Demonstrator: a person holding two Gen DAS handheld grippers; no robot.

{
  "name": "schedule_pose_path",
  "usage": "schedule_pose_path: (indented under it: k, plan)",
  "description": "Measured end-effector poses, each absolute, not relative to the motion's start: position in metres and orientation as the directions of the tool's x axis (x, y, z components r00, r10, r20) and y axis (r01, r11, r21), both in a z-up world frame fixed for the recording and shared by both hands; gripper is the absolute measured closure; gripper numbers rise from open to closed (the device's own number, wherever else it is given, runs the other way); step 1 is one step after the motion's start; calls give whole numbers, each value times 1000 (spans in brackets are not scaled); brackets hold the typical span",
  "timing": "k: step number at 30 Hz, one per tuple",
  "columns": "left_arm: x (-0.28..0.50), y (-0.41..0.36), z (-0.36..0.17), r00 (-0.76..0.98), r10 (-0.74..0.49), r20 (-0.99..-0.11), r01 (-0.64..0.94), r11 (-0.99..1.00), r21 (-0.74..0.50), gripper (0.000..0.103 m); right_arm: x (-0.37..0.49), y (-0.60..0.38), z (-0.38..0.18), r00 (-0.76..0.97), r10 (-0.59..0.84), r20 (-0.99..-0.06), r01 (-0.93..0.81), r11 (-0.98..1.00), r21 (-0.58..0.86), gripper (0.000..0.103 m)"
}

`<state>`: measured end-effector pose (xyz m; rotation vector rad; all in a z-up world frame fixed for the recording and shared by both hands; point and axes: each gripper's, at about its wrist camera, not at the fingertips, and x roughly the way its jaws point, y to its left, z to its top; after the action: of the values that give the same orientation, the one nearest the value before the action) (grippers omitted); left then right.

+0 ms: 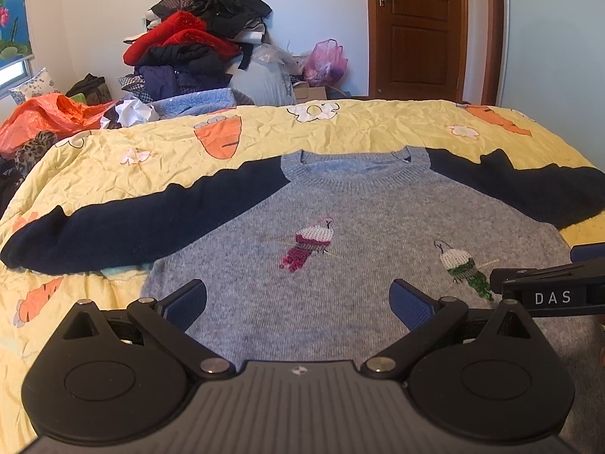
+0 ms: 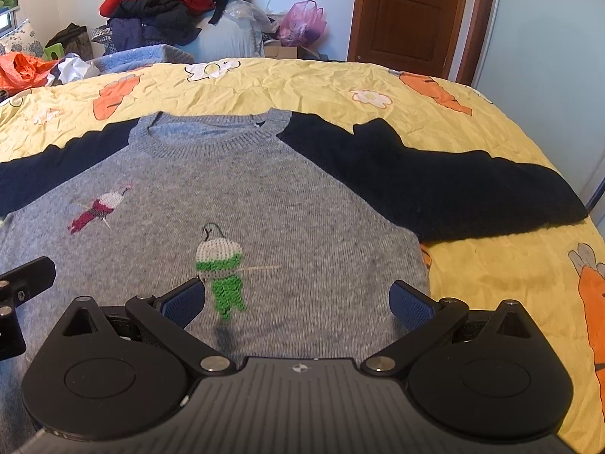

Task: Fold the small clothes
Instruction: 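Move both tools over the grey sweater toward its navy sleeves, then grasp a navy sleeve with the right tool while the left tool grasps the other sleeve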

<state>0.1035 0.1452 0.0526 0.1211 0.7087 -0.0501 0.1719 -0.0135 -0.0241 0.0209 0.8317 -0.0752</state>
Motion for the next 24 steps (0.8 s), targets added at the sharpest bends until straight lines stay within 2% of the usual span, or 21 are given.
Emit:
schedule_pose_path:
  k: [8,11,14,16,19,21,24]
  plan:
    - [118,141,47,749,6,-663,80,992,100,0,188,-24,-27,676,-35,-736,65,998,13,0]
    - [122,140,45,748,12,-663,82,991,110,0,193,-62,-18,733,97,-674,37,983,182,2]
    - [124,141,45,750,20,-662,80,989,120,0,204,-138,-11,774,185,-606,115,899,423,4]
    - [125,144,42,748,29,-664,72,990,124,0,203,-203,-13,830,190,-524,209,765,609,4]
    - [128,149,36,735,44,-677,56,990,126,0,188,-294,-30,928,166,-333,235,431,871,1]
    - [129,151,32,730,51,-682,51,990,128,0,185,-337,-38,932,172,-321,251,333,909,0]
    - [130,150,28,728,54,-683,59,988,141,0,173,-374,-43,937,90,-338,282,375,883,0]
